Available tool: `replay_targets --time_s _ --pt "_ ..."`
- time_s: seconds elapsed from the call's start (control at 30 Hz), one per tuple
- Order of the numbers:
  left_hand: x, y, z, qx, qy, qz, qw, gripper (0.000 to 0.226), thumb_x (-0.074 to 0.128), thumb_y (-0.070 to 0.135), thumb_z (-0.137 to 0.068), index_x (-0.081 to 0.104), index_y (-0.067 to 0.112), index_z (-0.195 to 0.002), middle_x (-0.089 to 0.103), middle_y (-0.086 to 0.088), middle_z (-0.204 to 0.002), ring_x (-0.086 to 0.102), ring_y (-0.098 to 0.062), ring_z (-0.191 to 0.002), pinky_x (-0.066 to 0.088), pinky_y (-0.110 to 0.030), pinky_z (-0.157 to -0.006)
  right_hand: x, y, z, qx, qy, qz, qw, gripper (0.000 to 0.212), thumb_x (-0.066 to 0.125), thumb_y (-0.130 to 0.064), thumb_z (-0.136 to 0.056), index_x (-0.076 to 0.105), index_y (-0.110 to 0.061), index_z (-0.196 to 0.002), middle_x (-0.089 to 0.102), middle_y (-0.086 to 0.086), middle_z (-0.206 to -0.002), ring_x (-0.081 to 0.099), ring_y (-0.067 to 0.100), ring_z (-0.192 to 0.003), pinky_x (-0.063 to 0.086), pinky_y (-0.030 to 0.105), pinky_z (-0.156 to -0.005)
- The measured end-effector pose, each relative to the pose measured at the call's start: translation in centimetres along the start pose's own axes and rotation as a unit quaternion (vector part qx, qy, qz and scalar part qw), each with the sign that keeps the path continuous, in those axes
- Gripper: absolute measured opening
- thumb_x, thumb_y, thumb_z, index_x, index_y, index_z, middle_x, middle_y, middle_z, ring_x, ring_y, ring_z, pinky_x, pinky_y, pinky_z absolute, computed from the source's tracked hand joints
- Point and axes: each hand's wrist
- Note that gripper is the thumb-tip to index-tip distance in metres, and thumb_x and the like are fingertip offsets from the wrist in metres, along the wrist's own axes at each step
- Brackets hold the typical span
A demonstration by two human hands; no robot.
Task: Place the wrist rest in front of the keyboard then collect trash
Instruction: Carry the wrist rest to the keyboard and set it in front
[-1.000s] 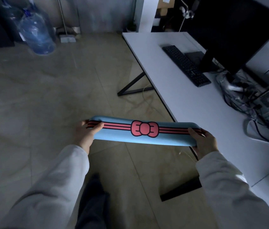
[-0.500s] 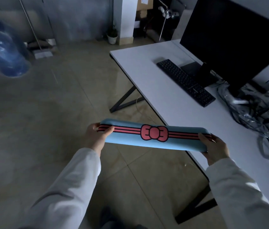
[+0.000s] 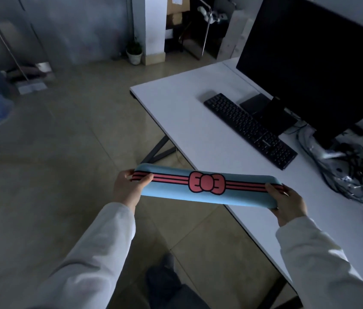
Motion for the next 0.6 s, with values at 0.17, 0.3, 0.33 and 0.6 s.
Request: replay_targets --time_s 0.17,0.3,0.33,0.6 --pt "3.7 4.1 -3.8 0.022 -0.015 -0.026 0.999 0.024 0.072 0.014 -0.074 0.050 0.024 -0.071 0.055 0.004 -0.072 0.056 -0.024 -0.081 0.047 -0.039 -0.089 2.2 -3.2 -4.5 0.011 0.015 -0.012 1.000 0.050 0.066 -0.012 -0.080 0.050 -0.002 -0.127 0.055 0.013 -0.114 0.053 0.027 -0.103 0.047 0.039 -0.091" --pt "6.4 5.8 -6.6 0.008 -0.029 -0.015 0.999 0.030 0.071 0.013 -0.075 0.046 0.027 -0.066 0.052 0.005 -0.072 0.052 -0.024 -0.088 0.046 -0.043 -0.095 3.6 -5.0 -7.5 0.008 0.034 -0.005 0.999 0.049 0.066 -0.013 -0.080 0.051 -0.002 -0.125 0.055 0.012 -0.113 0.052 0.025 -0.102 0.047 0.039 -0.092" --pt "6.9 6.2 -7.3 0.003 -0.035 -0.015 0.999 0.030 0.071 0.013 -0.076 0.045 0.028 -0.067 0.052 0.006 -0.073 0.052 -0.023 -0.089 0.045 -0.042 -0.095 3.8 -5.2 -8.0 0.011 0.040 -0.009 0.999 0.049 0.066 -0.013 -0.080 0.051 -0.002 -0.126 0.055 0.012 -0.113 0.052 0.025 -0.102 0.047 0.040 -0.093" --pt "10.2 8.9 -14.3 -0.001 -0.111 -0.068 0.992 0.020 0.071 0.013 -0.075 0.052 0.019 -0.078 0.056 0.003 -0.077 0.055 -0.017 -0.077 0.045 -0.040 -0.095 6.2 -5.6 -10.0 0.038 0.115 -0.036 0.992 0.048 0.066 -0.010 -0.079 0.052 -0.001 -0.125 0.054 0.012 -0.110 0.053 0.025 -0.101 0.048 0.040 -0.093"
Point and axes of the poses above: each hand's wrist, its own z-axis away from the middle knuckle, its own x-axis out of the palm, y = z × x
